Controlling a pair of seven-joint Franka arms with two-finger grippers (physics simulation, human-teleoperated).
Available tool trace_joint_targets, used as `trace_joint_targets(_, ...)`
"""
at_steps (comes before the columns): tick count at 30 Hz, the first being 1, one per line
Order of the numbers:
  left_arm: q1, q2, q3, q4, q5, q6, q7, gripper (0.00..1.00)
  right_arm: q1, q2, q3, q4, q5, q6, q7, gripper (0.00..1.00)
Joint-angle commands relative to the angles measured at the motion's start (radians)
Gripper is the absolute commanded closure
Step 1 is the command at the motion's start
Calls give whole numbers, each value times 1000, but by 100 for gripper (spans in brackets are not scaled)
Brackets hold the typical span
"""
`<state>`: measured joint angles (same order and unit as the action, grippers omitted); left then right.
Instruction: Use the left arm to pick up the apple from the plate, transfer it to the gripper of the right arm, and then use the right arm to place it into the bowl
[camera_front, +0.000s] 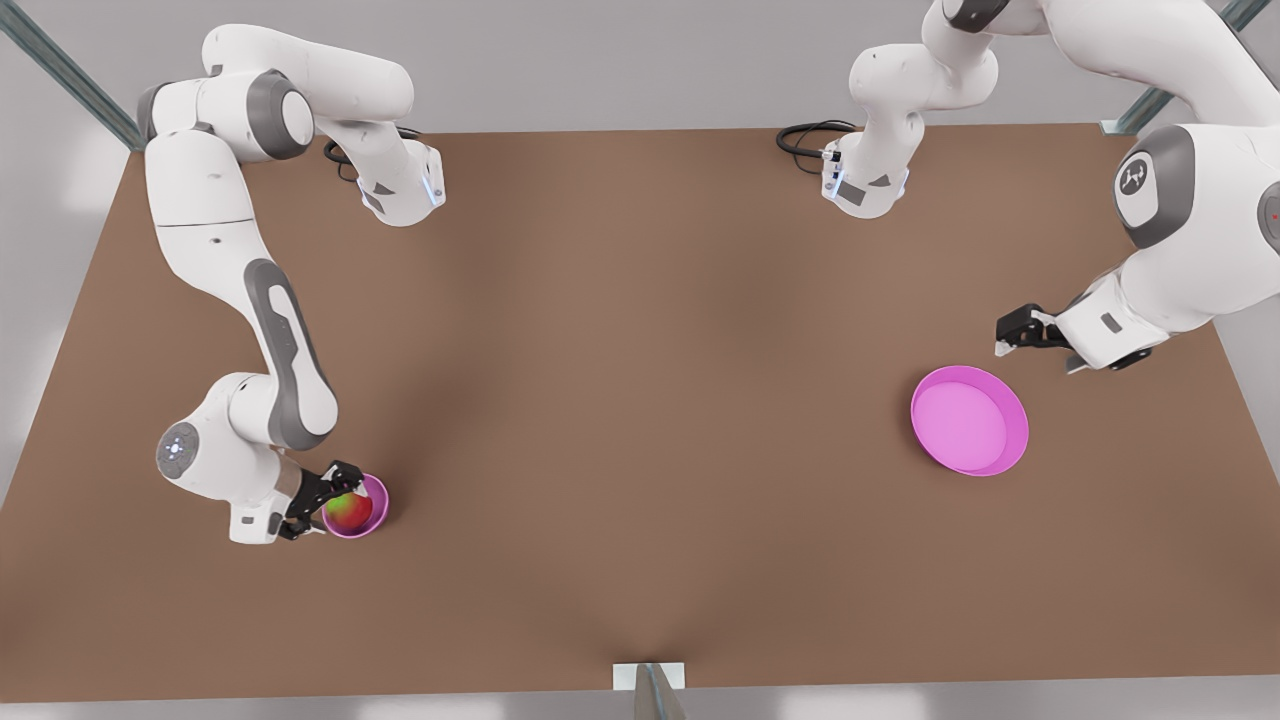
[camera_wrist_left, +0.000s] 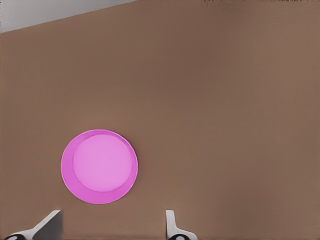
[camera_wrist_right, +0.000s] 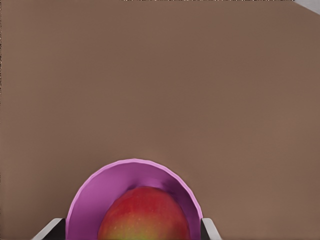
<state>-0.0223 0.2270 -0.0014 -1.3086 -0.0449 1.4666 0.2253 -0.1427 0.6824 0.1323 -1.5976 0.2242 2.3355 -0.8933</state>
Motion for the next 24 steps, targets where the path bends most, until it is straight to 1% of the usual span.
trace_joint_targets(1,-1,-2,0,0,0,0,-166,0,3,-6,1,7,0,-16,10,0)
trace_joint_targets(2,1,-2,0,2,0,0,-166,0,3,-12,1,48,-5,-60,11,0)
trace_joint_targets(4,-1,-2,0,2,2,0,-169,0,3,-12,4,226,-155,-237,80,0)
trace_joint_targets(5,-1,-2,-2,2,2,0,-169,0,5,-47,18,311,-232,-399,160,0)
trace_joint_targets(6,-1,-2,-2,2,2,0,-162,0,9,-105,16,369,-236,-523,230,0)
trace_joint_targets(7,-7,-2,-2,2,3,0,-164,0,41,-199,13,380,-307,-620,321,0)
trace_joint_targets(8,-8,0,-2,2,3,0,-162,0,63,-270,13,380,-394,-628,444,0)
trace_joint_targets(9,-8,0,-2,2,3,0,-162,0,55,-299,12,378,-382,-720,586,0)
trace_joint_targets(10,-8,0,-2,2,3,0,-164,0,40,-297,1,378,-321,-737,622,0)
trace_joint_targets(12,-8,3,-3,2,3,0,-166,0,22,-297,9,367,-293,-789,818,0)
trace_joint_targets(13,-8,6,-3,5,3,0,-166,0,6,-297,9,366,-235,-803,873,0)
trace_joint_targets(14,-8,6,-3,5,3,0,-166,0,6,-314,12,344,-230,-808,918,0)
trace_joint_targets(15,-8,6,-3,5,3,1,-166,0,9,-359,20,280,-238,-795,918,1)
trace_joint_targets(16,-8,6,-3,5,3,3,-164,0,8,-429,42,179,-272,-749,919,5)
trace_joint_targets(17,-8,6,-3,5,3,3,-164,0,-6,-509,49,49,-273,-659,909,6)
trace_joint_targets(19,-8,8,-5,5,3,3,-164,0,-8,-495,47,51,-269,-657,950,0)
trace_joint_targets(21,-10,8,-6,5,5,3,-164,0,-12,-468,39,111,-266,-660,941,0)
trace_joint_targets(24,-16,8,-6,5,5,3,-164,0,-23,-462,33,119,-235,-660,952,0)
